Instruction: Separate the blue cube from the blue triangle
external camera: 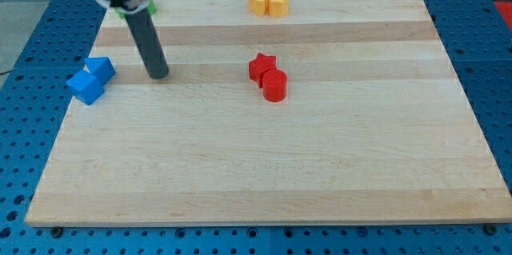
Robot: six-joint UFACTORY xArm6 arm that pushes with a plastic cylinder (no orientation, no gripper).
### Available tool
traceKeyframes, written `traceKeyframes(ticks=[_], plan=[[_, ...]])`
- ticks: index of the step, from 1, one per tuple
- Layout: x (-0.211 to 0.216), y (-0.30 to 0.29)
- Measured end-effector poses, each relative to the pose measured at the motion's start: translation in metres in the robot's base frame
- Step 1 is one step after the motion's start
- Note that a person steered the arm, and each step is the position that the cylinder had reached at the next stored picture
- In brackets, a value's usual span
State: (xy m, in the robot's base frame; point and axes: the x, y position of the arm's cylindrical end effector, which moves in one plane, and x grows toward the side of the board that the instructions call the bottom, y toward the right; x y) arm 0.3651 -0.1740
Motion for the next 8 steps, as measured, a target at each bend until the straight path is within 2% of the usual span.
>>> traceKeyframes(ticks=[1,2,3,5,6,7,8], plan=[[-0.037,-0.038],[-0.039,-0.130],[-0.035,-0.131],[0.041,-0.131],[0.053,-0.092],[0.063,-0.014],[0.067,0.007]])
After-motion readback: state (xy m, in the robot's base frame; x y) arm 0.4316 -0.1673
